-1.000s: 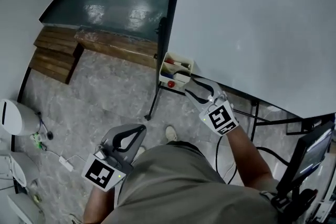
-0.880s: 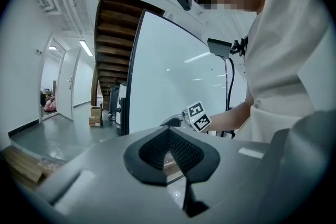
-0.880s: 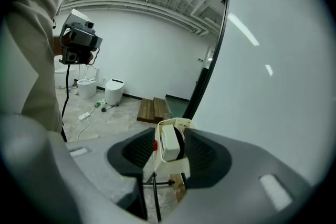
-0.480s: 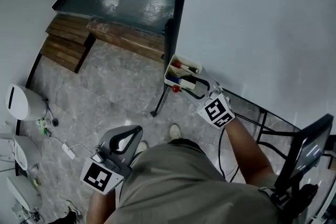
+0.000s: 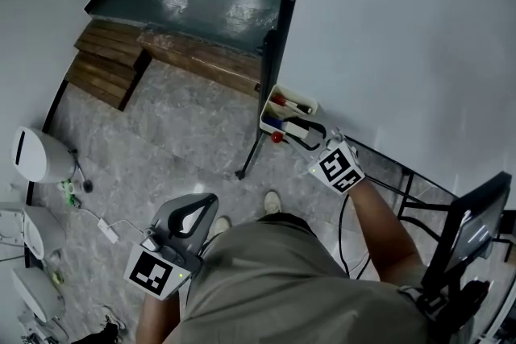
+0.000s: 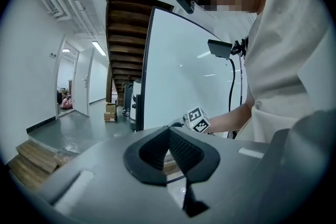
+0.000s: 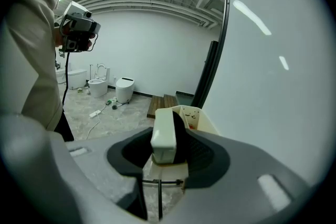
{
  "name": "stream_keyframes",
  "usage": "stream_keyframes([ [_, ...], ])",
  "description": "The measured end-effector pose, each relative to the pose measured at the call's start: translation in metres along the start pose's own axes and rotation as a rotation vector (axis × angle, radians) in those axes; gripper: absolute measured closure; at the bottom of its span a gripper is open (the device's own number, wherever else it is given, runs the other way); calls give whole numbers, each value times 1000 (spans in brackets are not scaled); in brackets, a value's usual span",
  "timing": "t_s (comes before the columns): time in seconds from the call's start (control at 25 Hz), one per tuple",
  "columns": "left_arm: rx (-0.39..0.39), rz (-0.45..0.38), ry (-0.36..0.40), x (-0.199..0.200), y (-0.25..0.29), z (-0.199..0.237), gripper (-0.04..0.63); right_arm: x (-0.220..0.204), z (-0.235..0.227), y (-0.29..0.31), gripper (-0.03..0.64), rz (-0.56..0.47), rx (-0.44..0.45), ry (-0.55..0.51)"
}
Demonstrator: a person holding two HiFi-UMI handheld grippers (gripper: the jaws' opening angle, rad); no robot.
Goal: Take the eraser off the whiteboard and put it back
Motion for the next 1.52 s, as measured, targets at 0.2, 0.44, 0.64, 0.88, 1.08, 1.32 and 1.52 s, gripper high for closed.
stream_keyframes([
  [0.2,-11,-8,5,-5,-4,8,591,-2,-5,3,456,2,-16,49],
  [0.44,-31,-26,15,-7,-16,16,591,7,-7,-2,460,20,-57,45],
  [0.64,-61,-46,32,-13,-30,20,591,17,-3,-10,462,24,-114,39],
  [0.88,-94,-66,47,-12,-46,27,591,36,0,-24,462,32,-182,27],
  [1.08,-123,-84,57,-13,-64,32,591,55,13,-34,462,38,-222,17],
  [1.32,-154,-93,67,-18,-89,38,591,85,40,-44,462,30,-255,2],
  [1.52,-176,-94,80,-17,-88,39,591,105,46,-52,463,16,-267,-23],
])
Point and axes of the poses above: the fingertips, and each gripper's own axes: y forward along the fingers, z to its left, x out of its top, the point moved 2 cm from there along -y, backward along the fingers, and after that the axes turned 3 degrees about x, right-handed, at the moved point
